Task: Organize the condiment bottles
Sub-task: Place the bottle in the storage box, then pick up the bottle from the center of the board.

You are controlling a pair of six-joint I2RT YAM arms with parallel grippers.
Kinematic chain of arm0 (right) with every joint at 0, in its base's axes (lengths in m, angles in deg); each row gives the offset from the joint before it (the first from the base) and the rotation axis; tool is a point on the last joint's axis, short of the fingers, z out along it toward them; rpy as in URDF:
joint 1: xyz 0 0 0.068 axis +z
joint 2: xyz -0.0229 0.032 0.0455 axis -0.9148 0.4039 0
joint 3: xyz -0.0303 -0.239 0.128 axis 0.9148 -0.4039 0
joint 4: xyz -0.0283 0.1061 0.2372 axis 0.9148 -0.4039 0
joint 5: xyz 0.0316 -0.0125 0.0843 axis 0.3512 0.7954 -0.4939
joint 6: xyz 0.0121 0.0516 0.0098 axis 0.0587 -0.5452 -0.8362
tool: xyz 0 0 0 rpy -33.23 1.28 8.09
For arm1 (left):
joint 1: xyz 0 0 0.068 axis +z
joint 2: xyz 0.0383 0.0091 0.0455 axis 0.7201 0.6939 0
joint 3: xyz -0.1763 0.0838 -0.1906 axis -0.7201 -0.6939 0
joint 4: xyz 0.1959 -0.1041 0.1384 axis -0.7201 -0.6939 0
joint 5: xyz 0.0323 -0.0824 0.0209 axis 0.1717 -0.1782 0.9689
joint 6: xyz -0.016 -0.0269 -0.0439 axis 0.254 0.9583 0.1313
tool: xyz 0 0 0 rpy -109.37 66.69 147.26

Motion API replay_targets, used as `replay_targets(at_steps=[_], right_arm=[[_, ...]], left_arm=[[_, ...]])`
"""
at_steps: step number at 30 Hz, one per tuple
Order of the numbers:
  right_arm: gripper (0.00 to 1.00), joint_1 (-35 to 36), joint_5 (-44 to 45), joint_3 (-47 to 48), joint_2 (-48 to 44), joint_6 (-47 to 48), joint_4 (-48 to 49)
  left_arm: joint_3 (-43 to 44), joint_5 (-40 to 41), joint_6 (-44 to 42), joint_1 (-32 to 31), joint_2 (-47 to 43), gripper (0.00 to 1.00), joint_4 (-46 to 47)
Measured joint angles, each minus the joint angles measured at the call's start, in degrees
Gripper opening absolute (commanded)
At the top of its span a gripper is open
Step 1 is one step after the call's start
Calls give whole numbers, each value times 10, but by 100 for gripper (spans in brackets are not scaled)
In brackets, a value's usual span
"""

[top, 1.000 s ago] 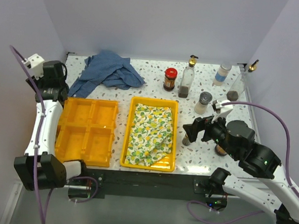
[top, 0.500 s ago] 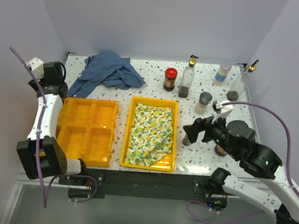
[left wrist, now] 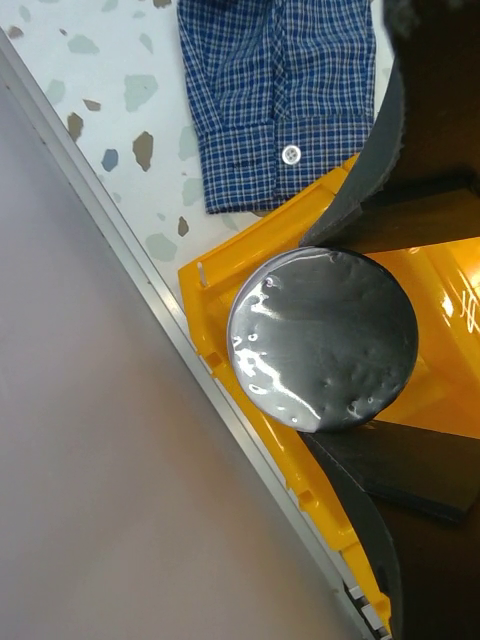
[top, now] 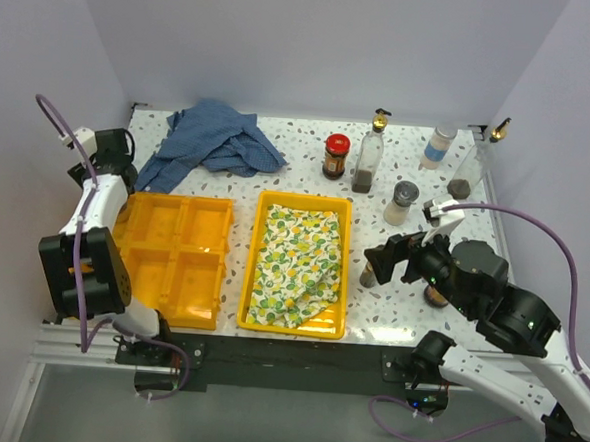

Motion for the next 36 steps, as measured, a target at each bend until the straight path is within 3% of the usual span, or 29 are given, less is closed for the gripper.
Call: replay_targets(at_steps=[3,6,7,11,12,13,18,24,29,36], right_arm=[[99,0,0,0,-5,2,0],[99,0,0,-1,-10,5,0],[99,0,0,-1,-12,6,0],[99,0,0,-2,-17,9,0],[99,0,1,-2,-19,9,0],[99,0,0,-2,-20,10,0],[98,0,1,-4,-21,12,0],[99,0,0,-4,-21,9,0],[98,0,3,-4,-7,-7,0],[98,0,62,-1,67,-40,-30]], left_arm=[[1,-3,0,3,30,4,7],[18,-6,-3,5,44,32,9],[21,-8,-7,5,47,48,8],[23,-11,-9,7,47,70,6],[23,-12,-9,7,45,84,4],[22,-15,-9,7,42,88,3],[20,-28,-12,7,-9,100,5],[51,-80,-26,7,-110,99,-4],[38,-219,-10,-7,-188,99,36],[-7,-421,-1,-142,-193,93,103]])
